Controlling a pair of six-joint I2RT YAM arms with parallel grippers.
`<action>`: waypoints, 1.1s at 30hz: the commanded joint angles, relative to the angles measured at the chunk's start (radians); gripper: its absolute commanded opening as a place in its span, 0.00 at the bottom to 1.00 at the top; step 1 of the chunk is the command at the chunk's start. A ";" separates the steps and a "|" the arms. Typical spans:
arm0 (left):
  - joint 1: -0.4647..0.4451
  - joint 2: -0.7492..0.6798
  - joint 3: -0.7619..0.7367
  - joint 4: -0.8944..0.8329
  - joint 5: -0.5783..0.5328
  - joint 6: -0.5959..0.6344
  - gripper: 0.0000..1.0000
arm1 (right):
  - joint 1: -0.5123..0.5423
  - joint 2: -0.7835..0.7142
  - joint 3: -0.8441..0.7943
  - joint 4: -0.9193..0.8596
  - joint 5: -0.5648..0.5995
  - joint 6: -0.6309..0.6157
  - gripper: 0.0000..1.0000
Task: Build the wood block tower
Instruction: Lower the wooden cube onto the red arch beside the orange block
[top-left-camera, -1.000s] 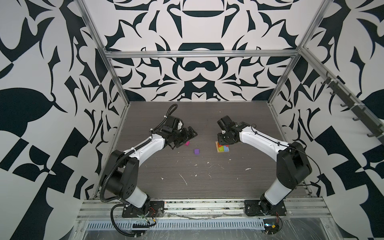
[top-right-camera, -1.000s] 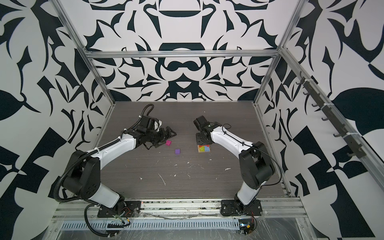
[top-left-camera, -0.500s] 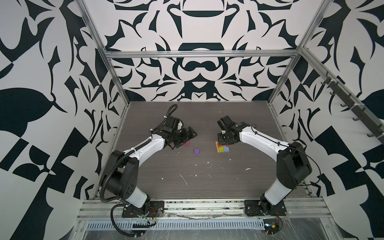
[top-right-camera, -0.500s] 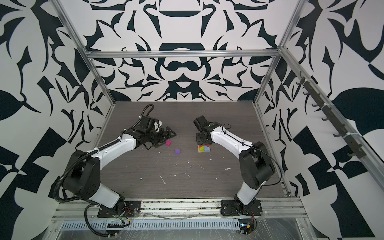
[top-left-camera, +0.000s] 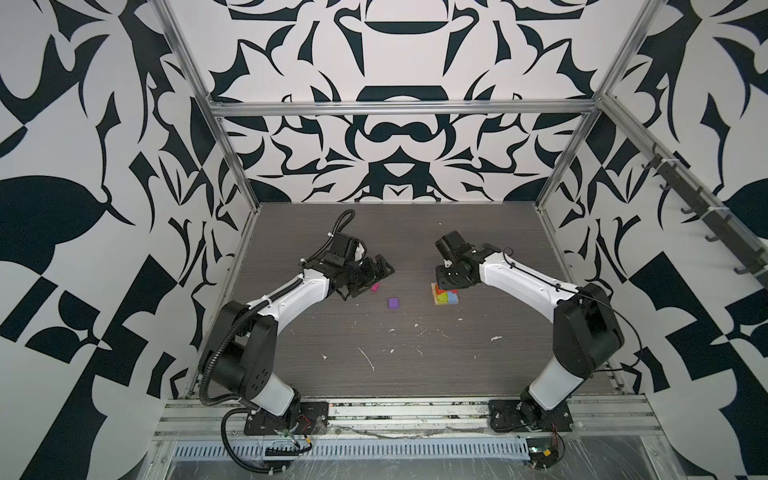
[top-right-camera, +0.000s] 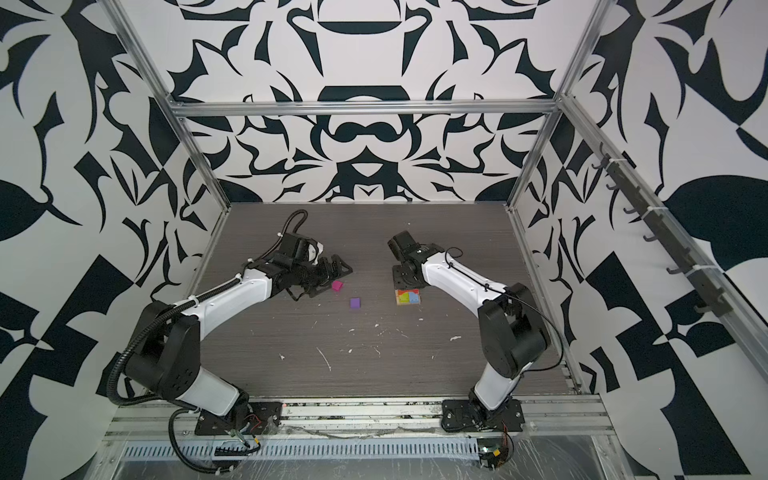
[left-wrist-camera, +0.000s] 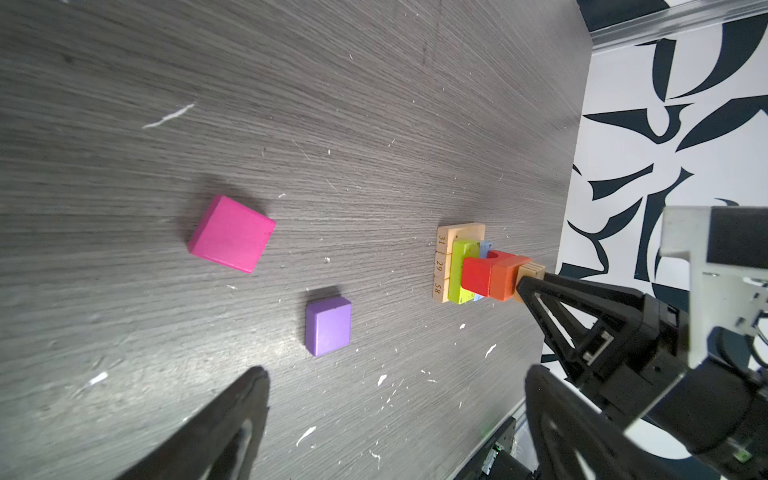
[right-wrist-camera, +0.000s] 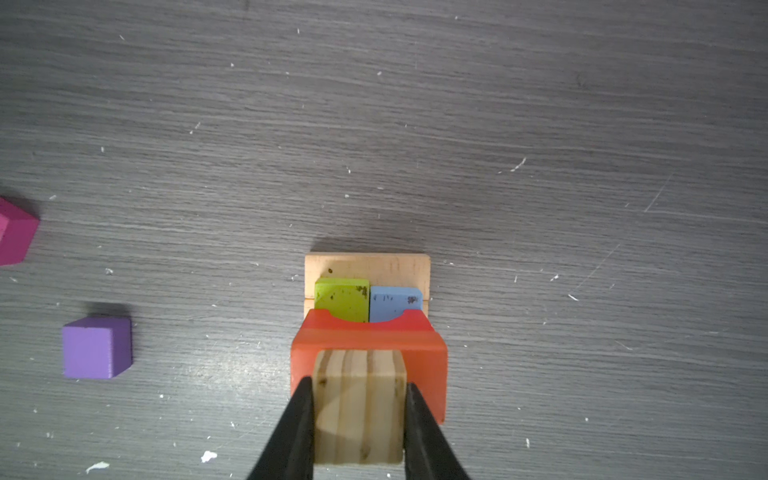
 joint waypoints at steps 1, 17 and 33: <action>0.000 -0.025 -0.005 -0.004 -0.002 0.010 0.99 | -0.003 -0.009 0.011 0.012 0.005 0.010 0.31; 0.001 -0.016 0.005 -0.006 -0.002 0.011 0.99 | -0.004 -0.019 0.008 0.009 0.002 0.015 0.32; 0.001 -0.019 -0.002 -0.004 -0.004 0.011 0.99 | -0.003 -0.037 -0.003 0.007 -0.001 0.022 0.32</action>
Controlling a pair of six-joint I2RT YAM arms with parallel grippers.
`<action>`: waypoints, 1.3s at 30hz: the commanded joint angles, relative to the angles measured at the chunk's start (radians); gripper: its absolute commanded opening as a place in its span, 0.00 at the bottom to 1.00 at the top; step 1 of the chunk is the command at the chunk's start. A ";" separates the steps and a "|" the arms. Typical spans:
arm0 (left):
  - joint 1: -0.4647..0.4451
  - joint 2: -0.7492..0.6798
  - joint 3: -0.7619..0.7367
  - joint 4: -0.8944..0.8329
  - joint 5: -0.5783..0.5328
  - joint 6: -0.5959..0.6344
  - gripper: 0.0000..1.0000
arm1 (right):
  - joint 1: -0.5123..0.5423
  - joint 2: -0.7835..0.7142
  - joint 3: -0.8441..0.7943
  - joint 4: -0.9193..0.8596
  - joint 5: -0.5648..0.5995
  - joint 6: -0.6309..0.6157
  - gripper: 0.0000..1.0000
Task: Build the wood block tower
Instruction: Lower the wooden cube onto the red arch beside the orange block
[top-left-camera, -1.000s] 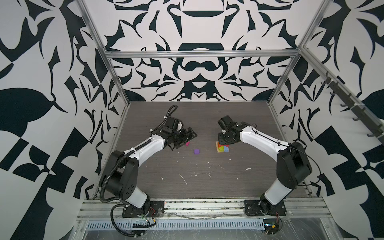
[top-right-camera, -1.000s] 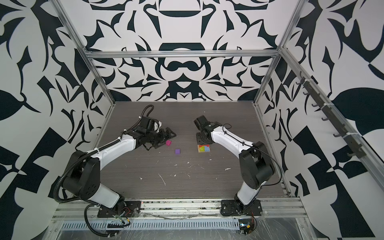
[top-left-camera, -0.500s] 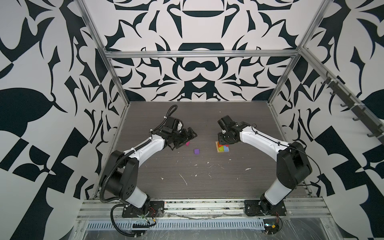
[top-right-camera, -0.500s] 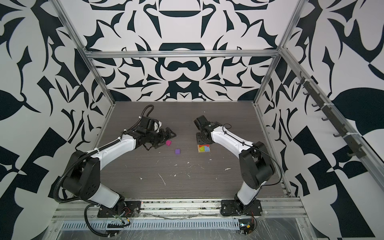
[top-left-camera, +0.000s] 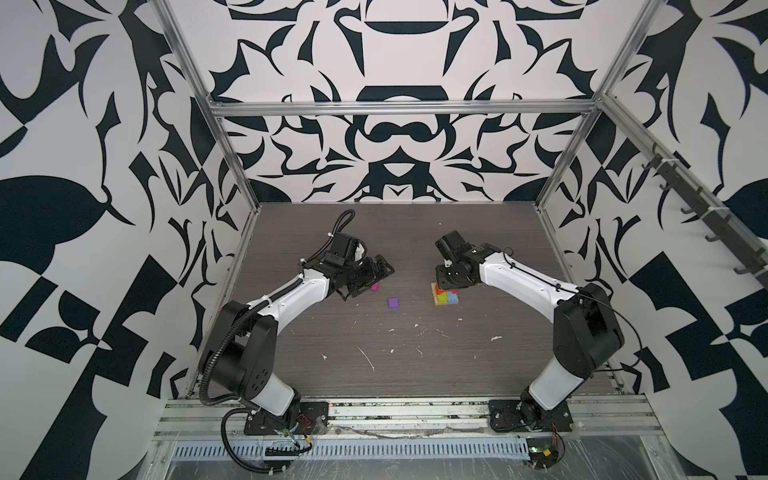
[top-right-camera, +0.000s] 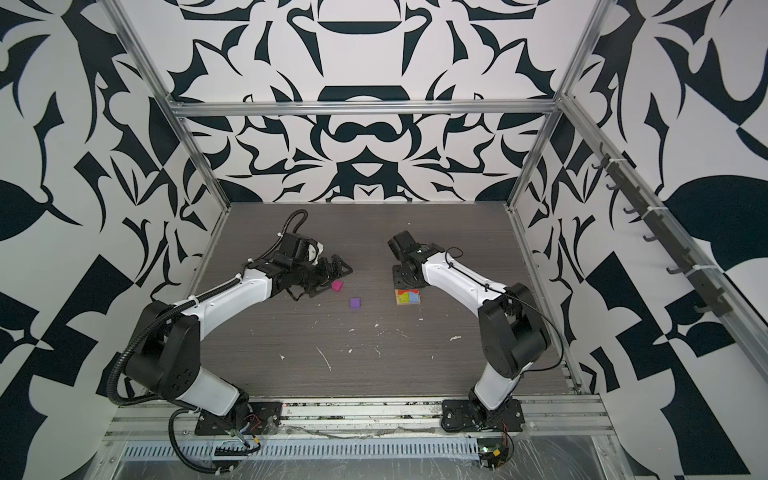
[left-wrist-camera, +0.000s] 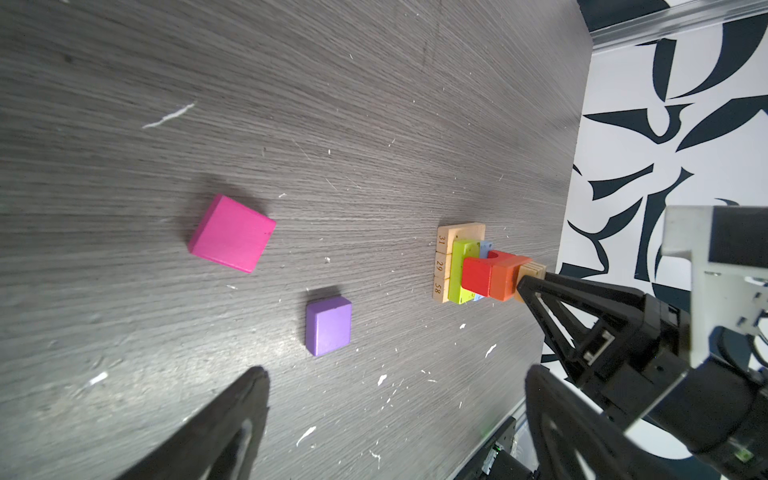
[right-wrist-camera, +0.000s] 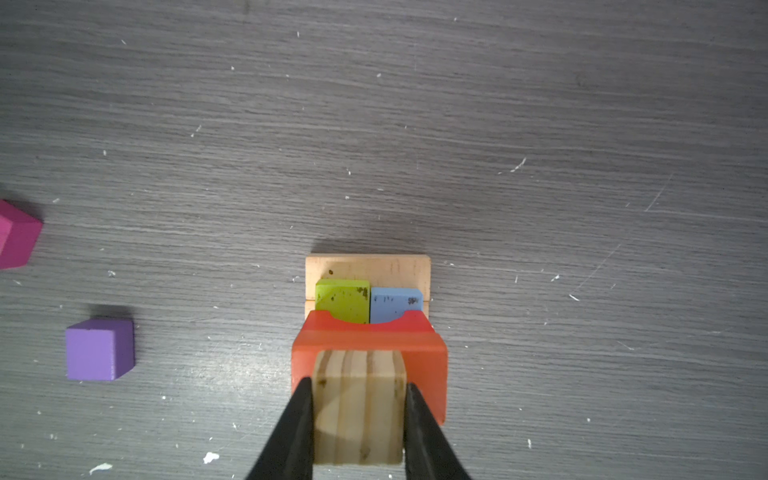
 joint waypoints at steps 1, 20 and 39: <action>0.000 -0.019 -0.002 -0.002 -0.005 0.010 0.99 | -0.003 -0.037 -0.002 0.005 -0.002 0.015 0.32; 0.000 -0.025 -0.007 0.001 -0.006 0.008 0.99 | -0.002 -0.037 -0.013 0.007 0.005 0.018 0.34; 0.000 -0.023 -0.005 0.000 -0.004 0.009 0.99 | -0.004 -0.036 -0.004 0.012 0.008 0.023 0.39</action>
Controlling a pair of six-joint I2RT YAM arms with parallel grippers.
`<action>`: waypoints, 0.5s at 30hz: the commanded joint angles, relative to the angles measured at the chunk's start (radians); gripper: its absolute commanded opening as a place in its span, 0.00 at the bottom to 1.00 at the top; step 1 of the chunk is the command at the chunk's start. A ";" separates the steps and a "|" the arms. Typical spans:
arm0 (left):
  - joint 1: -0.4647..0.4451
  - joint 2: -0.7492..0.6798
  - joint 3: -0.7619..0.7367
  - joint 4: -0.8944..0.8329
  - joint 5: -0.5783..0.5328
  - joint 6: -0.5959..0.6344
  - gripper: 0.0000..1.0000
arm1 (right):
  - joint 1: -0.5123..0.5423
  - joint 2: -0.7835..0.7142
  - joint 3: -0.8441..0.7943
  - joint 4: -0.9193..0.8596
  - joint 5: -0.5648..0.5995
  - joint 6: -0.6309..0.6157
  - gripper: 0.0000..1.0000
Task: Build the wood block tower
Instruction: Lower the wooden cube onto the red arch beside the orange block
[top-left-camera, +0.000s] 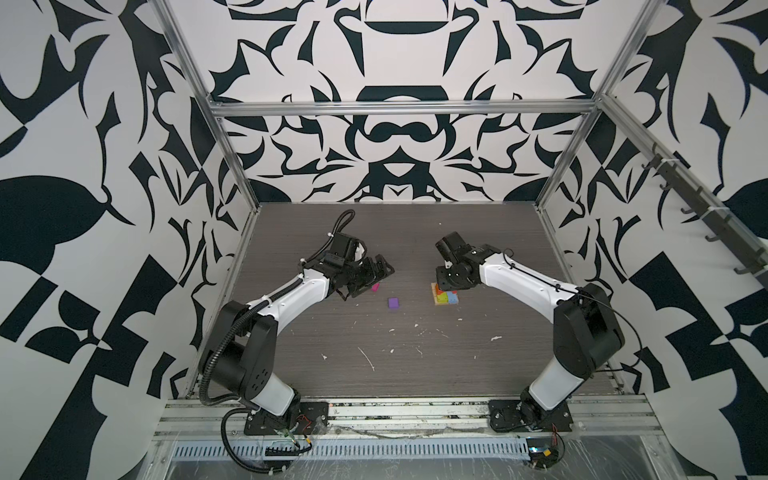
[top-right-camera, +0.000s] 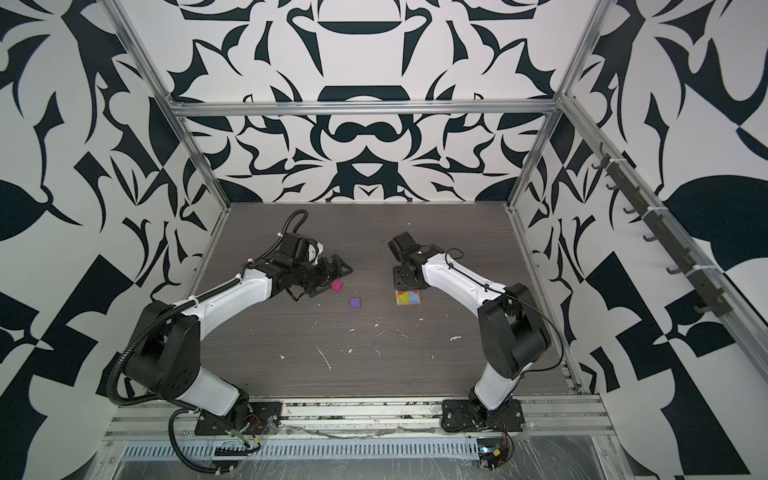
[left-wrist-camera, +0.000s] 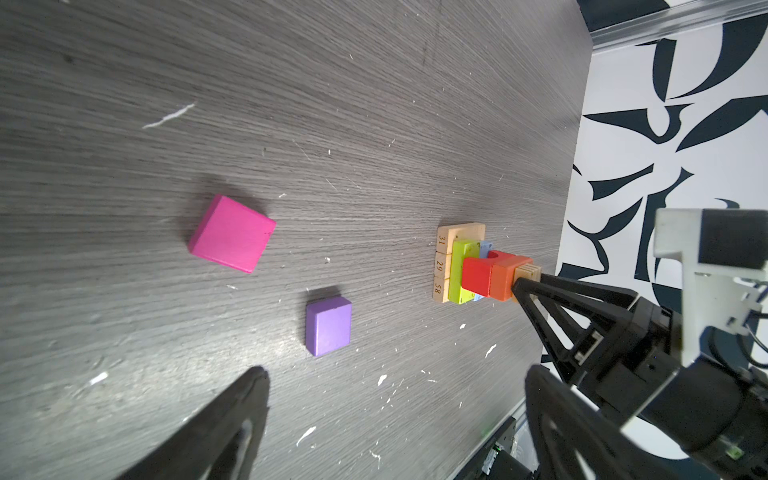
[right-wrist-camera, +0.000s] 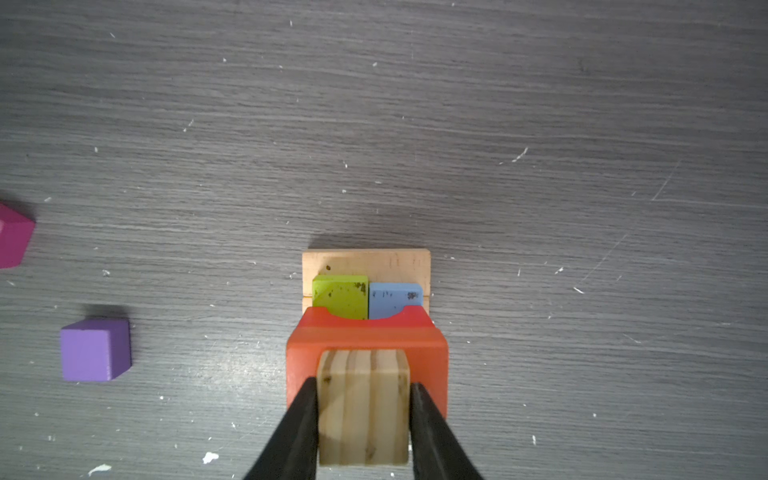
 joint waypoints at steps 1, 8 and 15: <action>0.000 -0.025 -0.006 0.001 -0.003 0.008 0.99 | -0.002 -0.035 0.009 0.007 0.011 0.007 0.40; 0.001 -0.023 -0.002 -0.001 -0.002 0.008 0.99 | -0.003 -0.037 0.011 0.008 0.015 0.007 0.38; 0.000 -0.021 0.000 -0.003 -0.002 0.010 0.99 | -0.002 -0.040 0.016 0.012 0.021 0.007 0.35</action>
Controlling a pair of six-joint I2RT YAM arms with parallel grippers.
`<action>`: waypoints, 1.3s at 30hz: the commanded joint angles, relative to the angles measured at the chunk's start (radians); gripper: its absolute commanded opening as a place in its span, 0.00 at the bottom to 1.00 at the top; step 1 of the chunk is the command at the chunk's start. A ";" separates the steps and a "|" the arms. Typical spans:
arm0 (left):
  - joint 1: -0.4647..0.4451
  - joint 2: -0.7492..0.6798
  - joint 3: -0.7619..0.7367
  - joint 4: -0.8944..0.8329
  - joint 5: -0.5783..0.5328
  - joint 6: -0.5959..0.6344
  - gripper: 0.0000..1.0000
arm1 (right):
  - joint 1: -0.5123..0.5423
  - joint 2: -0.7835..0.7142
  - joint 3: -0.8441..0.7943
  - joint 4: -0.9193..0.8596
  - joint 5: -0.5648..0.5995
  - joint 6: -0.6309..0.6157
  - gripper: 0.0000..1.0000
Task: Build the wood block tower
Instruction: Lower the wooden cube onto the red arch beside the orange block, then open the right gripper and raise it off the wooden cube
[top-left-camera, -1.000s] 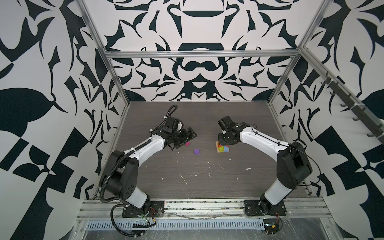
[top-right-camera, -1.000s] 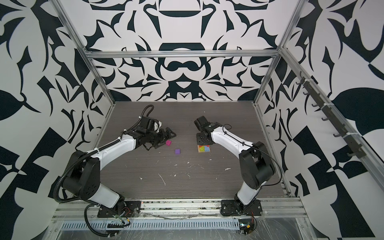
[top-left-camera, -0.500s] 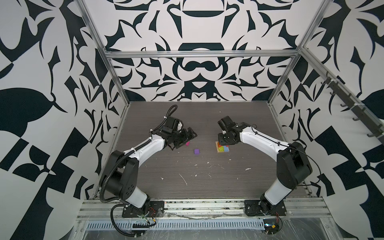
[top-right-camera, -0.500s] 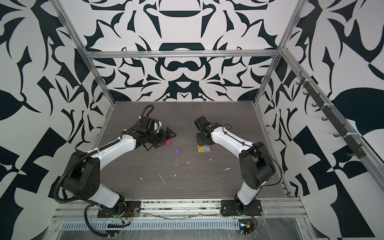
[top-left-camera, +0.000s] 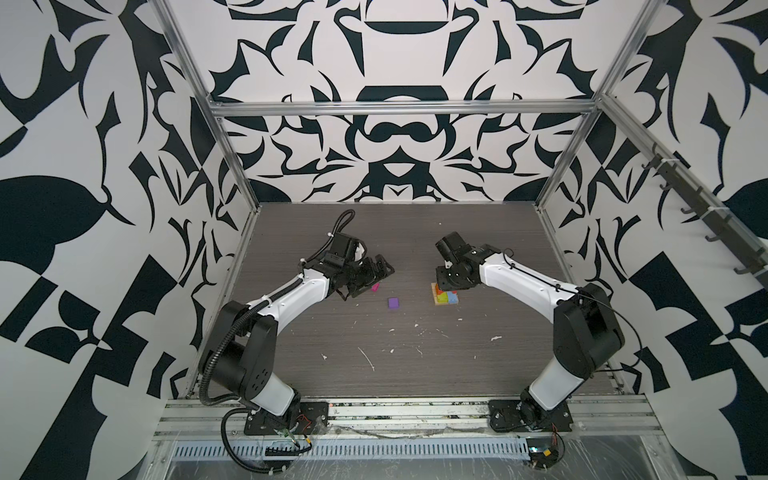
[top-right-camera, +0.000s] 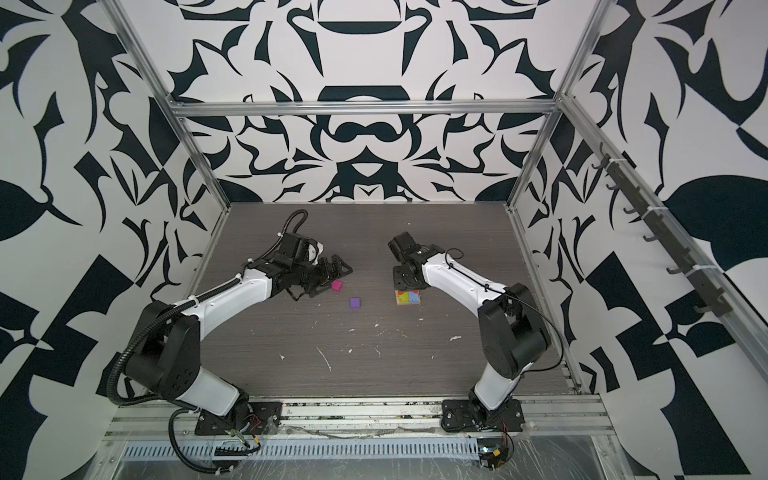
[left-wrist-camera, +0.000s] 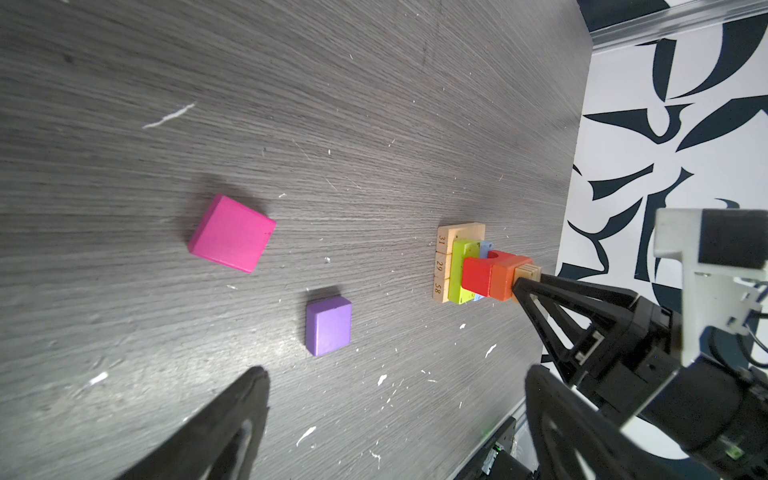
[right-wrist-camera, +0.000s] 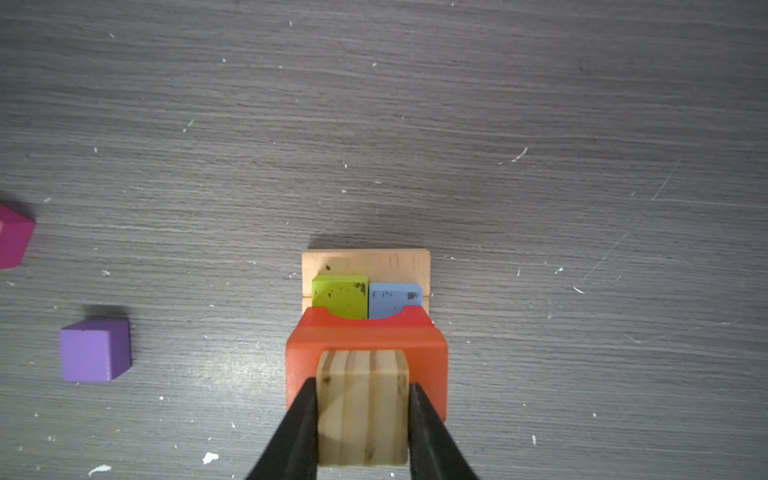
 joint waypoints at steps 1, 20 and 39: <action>0.000 -0.020 -0.001 -0.003 -0.002 0.010 0.99 | -0.002 -0.040 0.016 0.012 0.023 0.007 0.35; 0.000 -0.025 -0.001 -0.009 -0.007 0.015 0.99 | -0.003 -0.026 0.014 0.019 0.025 0.010 0.40; 0.001 -0.030 -0.009 -0.004 -0.012 0.011 0.99 | -0.002 -0.109 -0.003 0.031 0.032 -0.016 0.69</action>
